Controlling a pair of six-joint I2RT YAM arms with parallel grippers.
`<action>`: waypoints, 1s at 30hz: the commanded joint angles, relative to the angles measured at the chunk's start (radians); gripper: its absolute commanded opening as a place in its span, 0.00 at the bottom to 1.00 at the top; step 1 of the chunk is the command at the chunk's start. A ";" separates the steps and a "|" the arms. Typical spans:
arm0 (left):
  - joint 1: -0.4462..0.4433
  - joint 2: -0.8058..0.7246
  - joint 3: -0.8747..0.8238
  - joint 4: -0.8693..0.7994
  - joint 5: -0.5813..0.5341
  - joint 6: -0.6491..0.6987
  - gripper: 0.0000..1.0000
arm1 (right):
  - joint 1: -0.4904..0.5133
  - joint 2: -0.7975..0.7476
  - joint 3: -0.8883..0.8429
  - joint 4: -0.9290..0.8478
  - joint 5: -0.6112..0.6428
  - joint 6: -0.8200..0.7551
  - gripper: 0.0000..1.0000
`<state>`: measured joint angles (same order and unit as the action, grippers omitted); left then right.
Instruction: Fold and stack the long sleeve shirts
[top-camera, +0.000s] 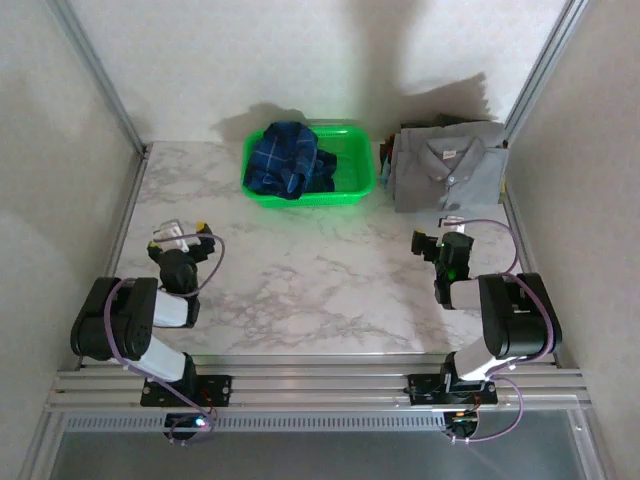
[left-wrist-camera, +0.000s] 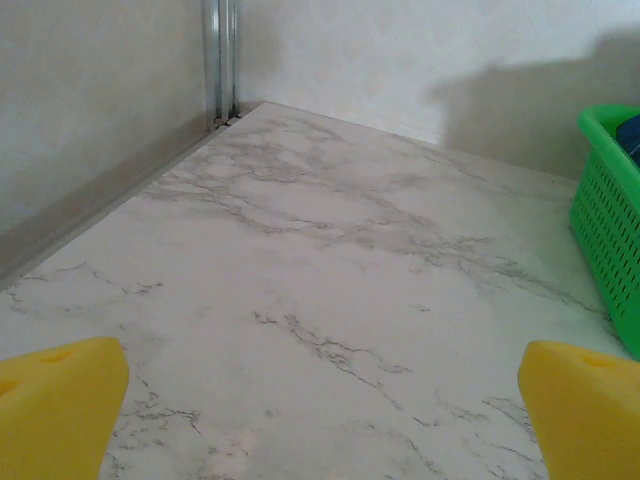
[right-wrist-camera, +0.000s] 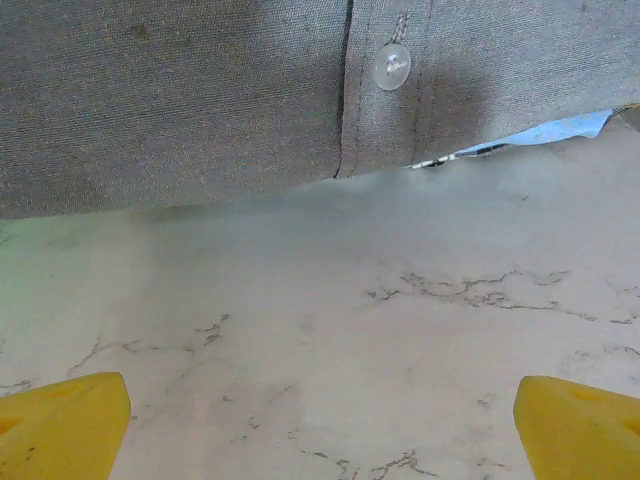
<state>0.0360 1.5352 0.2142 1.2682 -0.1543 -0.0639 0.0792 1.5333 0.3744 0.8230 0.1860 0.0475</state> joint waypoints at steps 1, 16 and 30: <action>-0.007 0.000 -0.003 0.046 -0.014 -0.016 0.99 | -0.001 0.001 0.015 0.010 -0.003 -0.001 0.99; -0.007 -0.001 -0.003 0.045 -0.014 -0.016 1.00 | -0.002 0.001 0.018 0.005 -0.004 0.000 0.99; -0.169 0.052 0.944 -1.441 0.177 -0.386 1.00 | 0.108 -0.205 0.754 -1.384 -0.288 0.305 0.99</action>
<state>-0.0887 1.4853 1.0489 0.3023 -0.0616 -0.2714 0.1677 1.2625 1.0405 -0.1619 0.0456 0.2211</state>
